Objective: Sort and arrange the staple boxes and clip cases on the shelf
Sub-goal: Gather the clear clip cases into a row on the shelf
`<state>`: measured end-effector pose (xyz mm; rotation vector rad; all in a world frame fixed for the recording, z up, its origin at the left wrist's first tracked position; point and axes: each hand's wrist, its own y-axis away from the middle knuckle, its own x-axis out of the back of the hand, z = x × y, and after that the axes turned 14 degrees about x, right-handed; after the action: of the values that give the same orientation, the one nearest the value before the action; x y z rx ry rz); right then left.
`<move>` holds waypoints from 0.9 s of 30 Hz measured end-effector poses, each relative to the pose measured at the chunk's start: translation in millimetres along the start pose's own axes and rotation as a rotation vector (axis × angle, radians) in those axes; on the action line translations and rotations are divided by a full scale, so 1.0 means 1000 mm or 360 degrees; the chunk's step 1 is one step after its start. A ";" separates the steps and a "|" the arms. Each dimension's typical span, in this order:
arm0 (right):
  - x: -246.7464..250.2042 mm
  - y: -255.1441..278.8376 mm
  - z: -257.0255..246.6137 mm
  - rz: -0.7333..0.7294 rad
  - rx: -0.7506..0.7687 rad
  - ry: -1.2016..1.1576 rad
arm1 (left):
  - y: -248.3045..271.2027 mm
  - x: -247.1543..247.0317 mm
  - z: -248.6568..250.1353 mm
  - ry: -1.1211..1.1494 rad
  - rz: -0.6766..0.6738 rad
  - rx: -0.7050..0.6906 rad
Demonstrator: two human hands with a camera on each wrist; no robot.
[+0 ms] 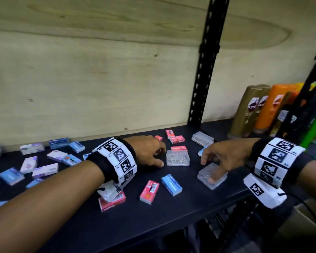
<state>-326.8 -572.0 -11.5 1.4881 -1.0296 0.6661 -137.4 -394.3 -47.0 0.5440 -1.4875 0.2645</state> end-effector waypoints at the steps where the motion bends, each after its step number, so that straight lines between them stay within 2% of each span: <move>1: -0.003 0.003 0.002 -0.0009 0.0013 -0.0027 | -0.004 0.002 0.005 -0.0013 0.0001 -0.0016; 14: -0.019 0.000 0.022 0.0090 0.0124 0.0018 | -0.037 0.018 0.045 -0.0137 -0.0092 -0.0036; 23: -0.007 -0.002 0.022 0.0171 0.0052 -0.0050 | -0.020 0.021 0.040 -0.0182 -0.0120 -0.0001; 27: -0.003 -0.006 0.018 0.0181 -0.0008 0.0085 | -0.009 0.025 0.034 -0.0109 -0.0206 0.0031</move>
<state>-325.5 -589.2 -20.1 1.4080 -1.0796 0.7795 -160.4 -423.2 -24.0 0.6679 -1.5101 0.1602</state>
